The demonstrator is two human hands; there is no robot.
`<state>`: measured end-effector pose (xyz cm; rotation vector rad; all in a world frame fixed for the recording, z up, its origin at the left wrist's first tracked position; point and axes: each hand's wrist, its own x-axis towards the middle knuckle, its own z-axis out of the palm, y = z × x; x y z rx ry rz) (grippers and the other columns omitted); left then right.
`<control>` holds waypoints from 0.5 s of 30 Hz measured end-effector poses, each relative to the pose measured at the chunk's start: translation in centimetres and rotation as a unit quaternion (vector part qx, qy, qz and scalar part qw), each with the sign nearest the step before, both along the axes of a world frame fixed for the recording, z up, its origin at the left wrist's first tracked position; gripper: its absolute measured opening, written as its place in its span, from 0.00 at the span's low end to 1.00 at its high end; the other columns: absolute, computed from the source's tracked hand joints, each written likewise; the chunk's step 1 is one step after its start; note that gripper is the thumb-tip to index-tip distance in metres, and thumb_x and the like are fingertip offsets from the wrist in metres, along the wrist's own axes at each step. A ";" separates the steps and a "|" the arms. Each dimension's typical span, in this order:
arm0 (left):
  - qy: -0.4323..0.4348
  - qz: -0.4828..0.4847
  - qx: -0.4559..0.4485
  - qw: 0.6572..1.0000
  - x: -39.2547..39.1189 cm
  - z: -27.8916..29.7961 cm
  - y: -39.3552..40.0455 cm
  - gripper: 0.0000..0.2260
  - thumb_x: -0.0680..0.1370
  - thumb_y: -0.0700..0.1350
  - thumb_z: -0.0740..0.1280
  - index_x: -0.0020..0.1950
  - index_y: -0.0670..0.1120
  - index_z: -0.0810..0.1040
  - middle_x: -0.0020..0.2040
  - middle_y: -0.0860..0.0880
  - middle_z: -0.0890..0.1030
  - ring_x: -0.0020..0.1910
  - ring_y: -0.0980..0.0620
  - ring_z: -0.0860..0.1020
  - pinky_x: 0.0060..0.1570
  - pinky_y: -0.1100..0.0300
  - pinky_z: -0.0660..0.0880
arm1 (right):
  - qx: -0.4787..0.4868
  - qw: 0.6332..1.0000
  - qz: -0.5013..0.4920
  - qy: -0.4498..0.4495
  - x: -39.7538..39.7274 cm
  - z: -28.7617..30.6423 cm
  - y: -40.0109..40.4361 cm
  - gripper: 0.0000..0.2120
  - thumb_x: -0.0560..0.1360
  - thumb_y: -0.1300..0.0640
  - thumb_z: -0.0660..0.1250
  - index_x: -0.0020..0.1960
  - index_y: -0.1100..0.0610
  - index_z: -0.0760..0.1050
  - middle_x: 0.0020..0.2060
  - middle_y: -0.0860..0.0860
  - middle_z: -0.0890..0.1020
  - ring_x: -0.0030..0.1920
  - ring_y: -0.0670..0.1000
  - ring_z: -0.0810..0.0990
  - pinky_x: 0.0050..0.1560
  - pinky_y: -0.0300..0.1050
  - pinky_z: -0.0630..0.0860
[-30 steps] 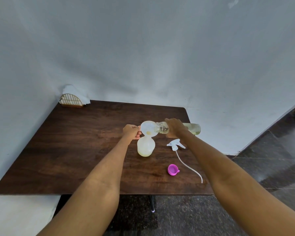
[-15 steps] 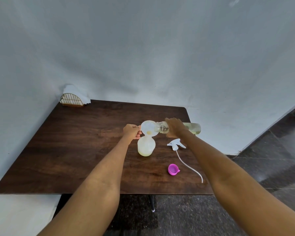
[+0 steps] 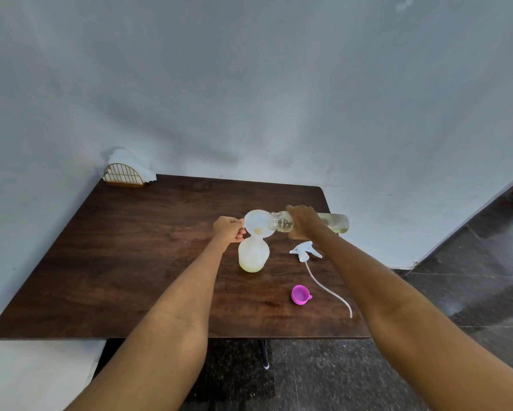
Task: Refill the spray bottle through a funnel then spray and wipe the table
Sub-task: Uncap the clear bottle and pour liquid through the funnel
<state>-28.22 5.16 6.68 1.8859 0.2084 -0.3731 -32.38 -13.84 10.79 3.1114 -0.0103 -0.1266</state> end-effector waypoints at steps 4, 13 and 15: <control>-0.001 -0.003 0.000 1.000 0.0 0.0 0.1 0.10 0.78 0.41 0.66 0.53 0.36 0.79 0.43 0.42 0.79 0.32 0.54 0.76 0.51 0.54 0.80 | -0.004 1.000 0.002 0.001 0.0 0.0 0.0 0.21 0.68 0.56 0.71 0.57 0.61 0.71 0.52 0.57 0.81 0.52 0.59 0.80 0.54 0.51 0.73; 0.000 -0.003 0.000 1.000 0.0 0.0 0.1 0.10 0.78 0.41 0.65 0.54 0.36 0.79 0.43 0.42 0.79 0.32 0.54 0.76 0.49 0.55 0.79 | -0.008 1.000 0.002 0.004 -0.2 -0.1 0.0 0.22 0.68 0.55 0.71 0.58 0.61 0.70 0.53 0.57 0.81 0.52 0.59 0.80 0.53 0.50 0.74; 0.000 -0.004 0.003 1.000 0.0 0.1 0.1 0.10 0.78 0.41 0.65 0.53 0.36 0.79 0.42 0.42 0.79 0.32 0.55 0.76 0.49 0.56 0.79 | -0.008 1.000 0.002 0.004 -0.2 -0.1 0.0 0.22 0.68 0.55 0.71 0.59 0.61 0.70 0.53 0.57 0.81 0.53 0.58 0.80 0.54 0.50 0.74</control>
